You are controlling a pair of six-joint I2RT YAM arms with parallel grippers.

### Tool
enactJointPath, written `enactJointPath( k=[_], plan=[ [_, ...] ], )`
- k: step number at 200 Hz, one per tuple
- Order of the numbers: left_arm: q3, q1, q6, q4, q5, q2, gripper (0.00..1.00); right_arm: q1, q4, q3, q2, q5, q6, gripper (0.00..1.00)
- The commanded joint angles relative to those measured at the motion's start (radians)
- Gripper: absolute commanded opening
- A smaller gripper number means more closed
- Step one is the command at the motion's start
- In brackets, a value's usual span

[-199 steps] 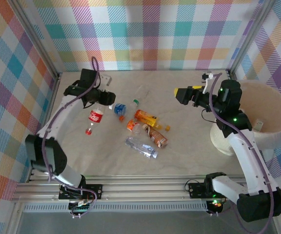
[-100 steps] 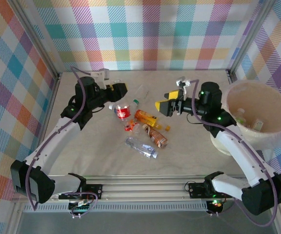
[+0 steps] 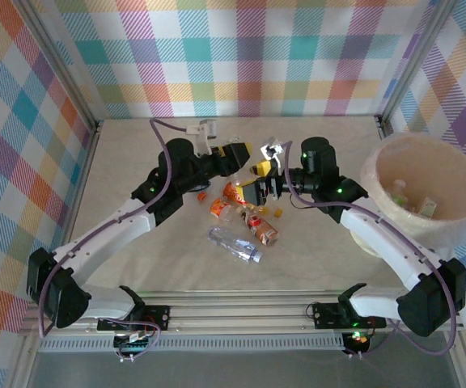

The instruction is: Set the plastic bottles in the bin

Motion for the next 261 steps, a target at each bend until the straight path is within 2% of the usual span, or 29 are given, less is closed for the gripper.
enactJointPath(
  k=[1, 27, 62, 70, 93, 114, 134, 157, 172, 194, 231, 261],
  plan=[
    [0.022, -0.029, -0.034, 0.081, -0.045, 0.025, 0.51, 0.009, -0.003, 0.019, 0.001, 0.015, -0.055, 1.00],
    [0.040, -0.042, -0.052, 0.113, -0.026, 0.051, 0.51, 0.014, 0.010, 0.019, 0.018, 0.079, -0.030, 1.00],
    [0.047, -0.053, -0.053, 0.116, -0.025, 0.067, 0.50, 0.018, -0.002, 0.042, 0.055, 0.083, -0.018, 0.98],
    [0.046, -0.054, -0.051, 0.114, -0.027, 0.067, 0.51, 0.018, -0.007, 0.044, 0.059, 0.086, -0.020, 0.94],
    [0.051, -0.054, -0.042, 0.095, -0.045, 0.066, 0.51, 0.019, -0.003, 0.033, 0.052, 0.092, -0.029, 0.74],
    [0.053, -0.054, -0.040, 0.090, -0.045, 0.065, 0.51, 0.020, -0.005, 0.023, 0.035, 0.093, -0.047, 0.61],
    [0.055, -0.054, -0.042, 0.090, -0.042, 0.065, 0.52, 0.020, -0.015, 0.021, 0.023, 0.118, -0.053, 0.54],
    [0.058, -0.055, -0.043, 0.086, -0.041, 0.065, 0.53, 0.020, -0.003, 0.009, 0.005, 0.143, -0.057, 0.51],
    [0.062, -0.054, -0.041, 0.082, -0.035, 0.063, 0.57, 0.020, 0.009, 0.001, -0.005, 0.159, -0.056, 0.51],
    [0.065, -0.055, -0.039, 0.076, -0.023, 0.055, 0.71, 0.020, 0.013, -0.007, -0.014, 0.203, -0.054, 0.50],
    [0.070, -0.057, -0.005, 0.076, 0.056, 0.011, 0.85, 0.017, -0.002, -0.009, -0.050, 0.429, -0.013, 0.50],
    [0.052, -0.065, 0.053, 0.092, 0.121, -0.012, 0.98, 0.004, -0.015, 0.002, -0.096, 0.547, -0.004, 0.50]
  ],
)
